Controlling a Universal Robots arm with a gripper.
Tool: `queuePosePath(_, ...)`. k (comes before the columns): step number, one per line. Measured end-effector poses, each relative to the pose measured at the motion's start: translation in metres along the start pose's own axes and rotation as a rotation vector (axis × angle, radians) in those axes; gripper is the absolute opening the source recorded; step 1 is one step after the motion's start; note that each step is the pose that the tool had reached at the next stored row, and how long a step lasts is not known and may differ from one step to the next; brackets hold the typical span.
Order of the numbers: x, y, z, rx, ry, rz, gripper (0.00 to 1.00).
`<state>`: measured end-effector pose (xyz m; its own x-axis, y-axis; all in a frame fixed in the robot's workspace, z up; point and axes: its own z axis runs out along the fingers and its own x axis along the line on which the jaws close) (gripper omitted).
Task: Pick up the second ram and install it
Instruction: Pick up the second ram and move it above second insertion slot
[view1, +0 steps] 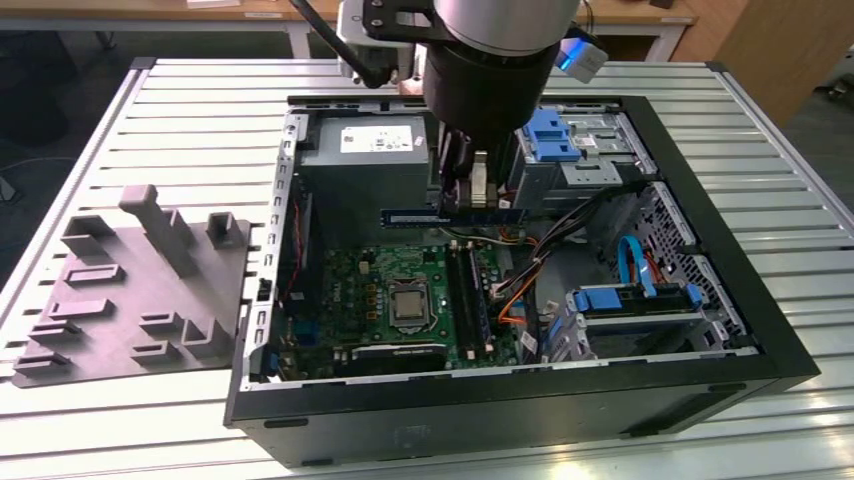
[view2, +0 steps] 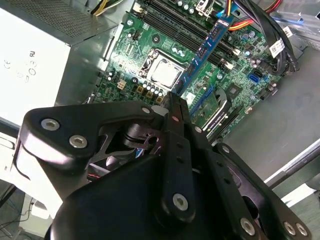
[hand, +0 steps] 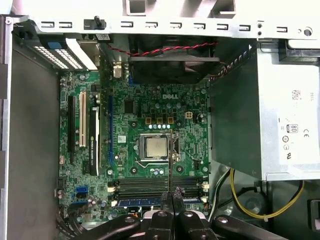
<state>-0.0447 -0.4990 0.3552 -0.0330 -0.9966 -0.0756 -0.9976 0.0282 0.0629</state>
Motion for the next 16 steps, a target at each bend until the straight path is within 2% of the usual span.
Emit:
queuePosePath(3,0.0002,0.0003,0.0023,0.0001,-0.0003,0.000,0.11)
queuePosePath(9,0.0012,0.0002,0.0116,0.0001,-0.0002,0.000,0.11)
queuePosePath(16,0.0035,0.0011,0.0159,0.0000,-0.0002,0.000,0.11)
